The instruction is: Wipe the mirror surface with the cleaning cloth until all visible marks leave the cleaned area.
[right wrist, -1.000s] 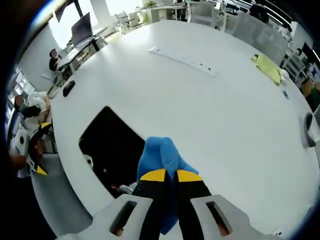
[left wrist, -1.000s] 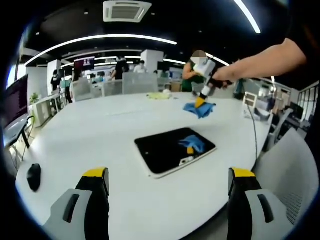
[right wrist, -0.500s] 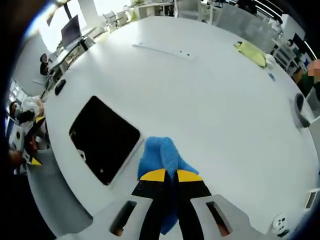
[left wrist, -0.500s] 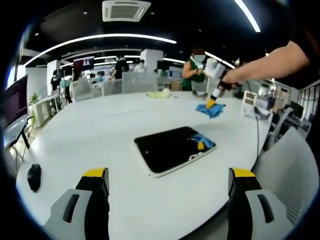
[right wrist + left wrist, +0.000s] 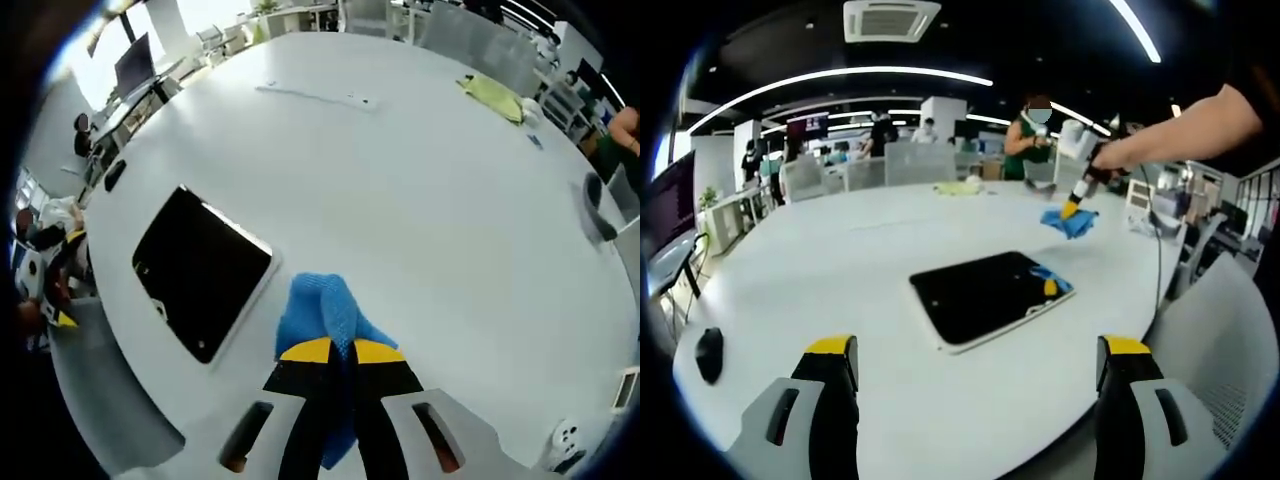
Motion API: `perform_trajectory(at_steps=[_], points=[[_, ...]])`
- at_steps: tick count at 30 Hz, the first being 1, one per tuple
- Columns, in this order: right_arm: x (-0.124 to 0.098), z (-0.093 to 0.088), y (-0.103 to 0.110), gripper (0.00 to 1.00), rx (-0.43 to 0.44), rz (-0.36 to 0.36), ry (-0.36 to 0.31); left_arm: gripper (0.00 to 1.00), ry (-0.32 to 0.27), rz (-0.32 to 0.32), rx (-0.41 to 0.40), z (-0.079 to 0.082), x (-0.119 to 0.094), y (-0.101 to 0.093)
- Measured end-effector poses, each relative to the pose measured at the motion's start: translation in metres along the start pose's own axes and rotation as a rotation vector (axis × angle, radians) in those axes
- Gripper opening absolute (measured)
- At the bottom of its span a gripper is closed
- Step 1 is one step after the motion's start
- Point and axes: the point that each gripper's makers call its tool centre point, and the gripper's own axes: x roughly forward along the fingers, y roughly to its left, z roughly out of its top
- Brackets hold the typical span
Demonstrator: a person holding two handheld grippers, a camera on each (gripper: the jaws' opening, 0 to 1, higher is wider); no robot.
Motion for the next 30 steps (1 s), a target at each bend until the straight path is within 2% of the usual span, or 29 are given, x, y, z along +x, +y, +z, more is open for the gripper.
perform_trajectory(at_steps=[12,22,30], points=[[0.031,-0.020,0.012,0.02,0.046,-0.002,0.026,0.99,0.005,0.003,0.003,0.000,0.000,-0.001],[0.050,-0.024,0.012,0.02,0.028,-0.020,0.022,0.99,0.017,0.006,0.004,-0.002,0.000,0.000],[0.058,-0.029,0.011,0.02,0.057,-0.020,0.012,0.99,0.025,-0.002,0.005,-0.004,0.001,-0.001]])
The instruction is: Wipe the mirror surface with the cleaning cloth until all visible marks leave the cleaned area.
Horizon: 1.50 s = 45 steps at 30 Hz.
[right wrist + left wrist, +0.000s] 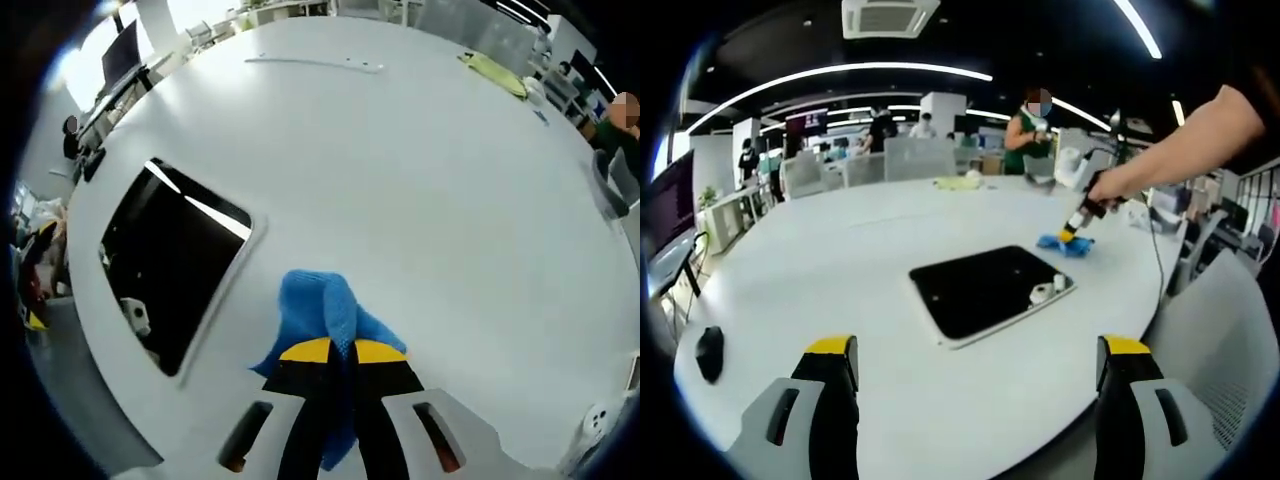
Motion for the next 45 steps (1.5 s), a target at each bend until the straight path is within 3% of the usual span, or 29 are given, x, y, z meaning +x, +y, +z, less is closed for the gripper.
perform_trajectory(at_steps=[5,8,15,18,24,34,39,45], points=[[0.000,0.000,0.001,0.03,-0.041,0.018,-0.021,0.99,0.004,-0.005,0.002,-0.001,0.000,0.000],[-0.001,0.003,-0.003,0.11,-0.101,-0.005,-0.047,0.99,0.006,-0.007,0.003,-0.002,0.001,-0.001],[-0.023,0.025,-0.001,0.64,-0.159,0.027,-0.210,1.00,-0.008,0.001,0.007,0.001,0.001,0.001],[-0.035,0.029,-0.005,0.77,-0.183,0.015,-0.289,1.00,-0.022,0.001,-0.003,0.004,0.001,0.001],[-0.060,0.013,-0.004,0.89,-0.170,-0.009,-0.406,1.00,-0.030,-0.004,0.002,0.006,0.001,-0.001],[-0.101,-0.010,0.014,0.98,-0.065,-0.029,-0.611,1.00,-0.043,-0.003,-0.010,0.007,0.000,0.001],[-0.122,-0.026,0.022,1.00,-0.054,-0.053,-0.664,1.00,-0.065,-0.001,-0.026,0.010,-0.001,0.003],[-0.136,-0.052,0.030,1.00,-0.038,-0.078,-0.681,1.00,-0.091,0.035,-0.018,0.016,-0.005,0.007]])
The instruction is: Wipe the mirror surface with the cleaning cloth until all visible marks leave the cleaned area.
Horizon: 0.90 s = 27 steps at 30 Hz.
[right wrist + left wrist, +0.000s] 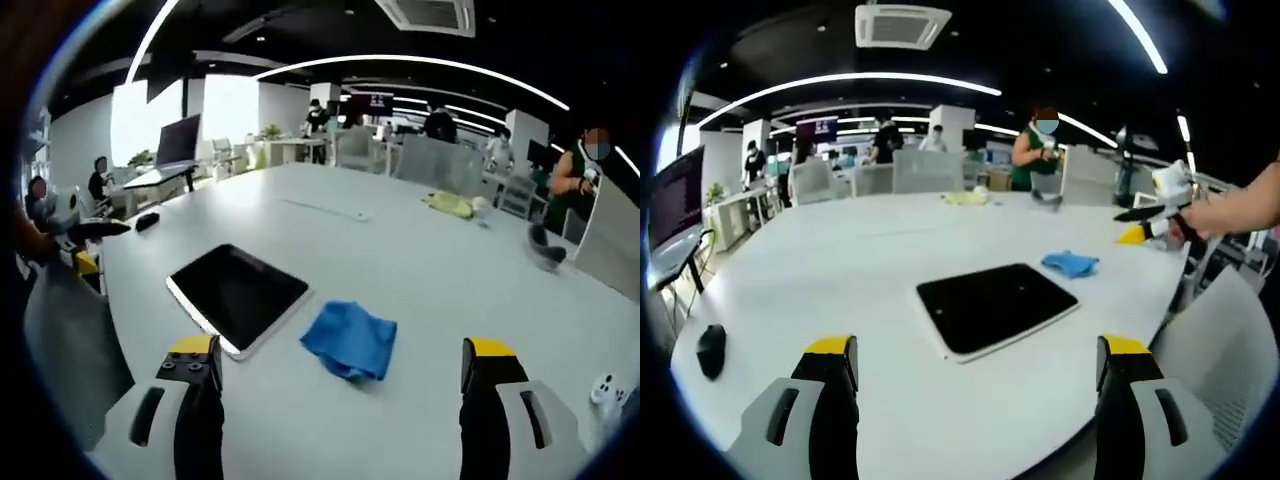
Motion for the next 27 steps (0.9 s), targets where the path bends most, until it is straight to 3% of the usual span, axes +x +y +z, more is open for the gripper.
perform_trajectory(at_steps=[6,9,14,19,27], points=[[-0.020,-0.007,0.009,1.00,0.076,-0.044,-0.034,1.00,0.007,0.007,-0.017,0.001,-0.001,-0.002],[-0.025,-0.013,0.012,1.00,0.089,-0.048,-0.041,1.00,-0.046,-0.025,-0.056,0.010,-0.001,-0.008],[-0.033,-0.020,0.016,0.99,0.095,-0.048,-0.045,1.00,-0.062,-0.009,-0.056,0.013,-0.002,-0.005],[-0.034,-0.030,0.023,1.00,0.120,-0.051,-0.035,1.00,-0.114,-0.013,-0.098,0.021,-0.006,-0.003],[-0.026,-0.033,0.042,0.99,0.125,-0.028,-0.041,1.00,-0.074,-0.026,-0.060,0.015,-0.002,-0.008]])
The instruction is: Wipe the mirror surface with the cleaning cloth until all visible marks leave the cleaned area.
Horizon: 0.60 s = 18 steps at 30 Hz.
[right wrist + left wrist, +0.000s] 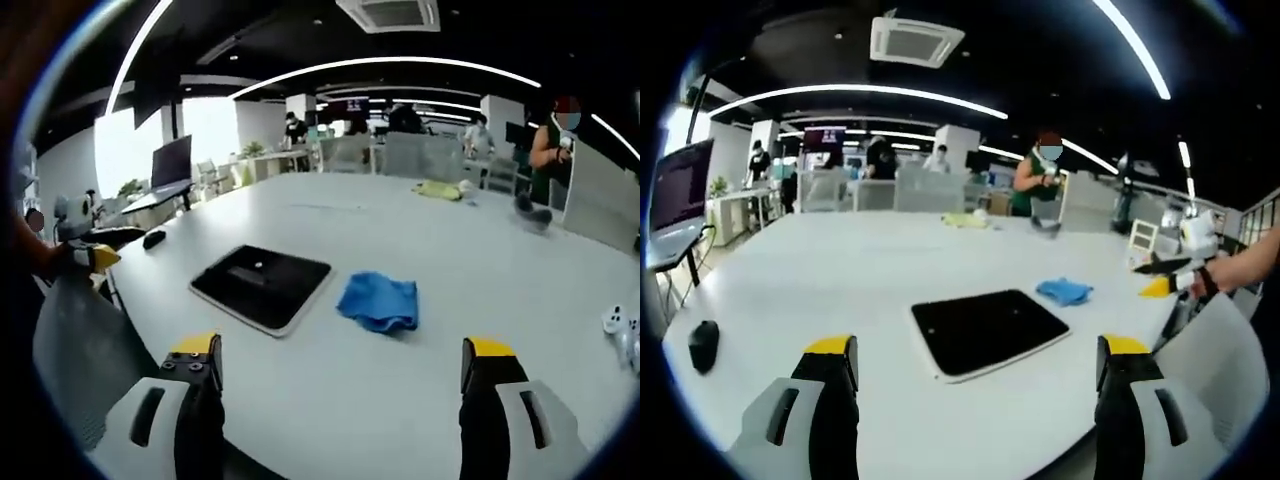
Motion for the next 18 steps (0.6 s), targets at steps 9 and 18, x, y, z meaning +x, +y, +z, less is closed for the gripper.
perform_trajectory(at_steps=[9,18], points=[[0.0061,-0.0069,0.0076,0.98,-0.010,0.003,-0.004,1.00,0.016,0.001,-0.007,-0.0031,0.0001,0.0014],[0.0050,-0.0068,0.0064,0.98,-0.005,-0.005,-0.011,0.99,0.020,0.001,-0.004,-0.0041,0.0001,0.0020]])
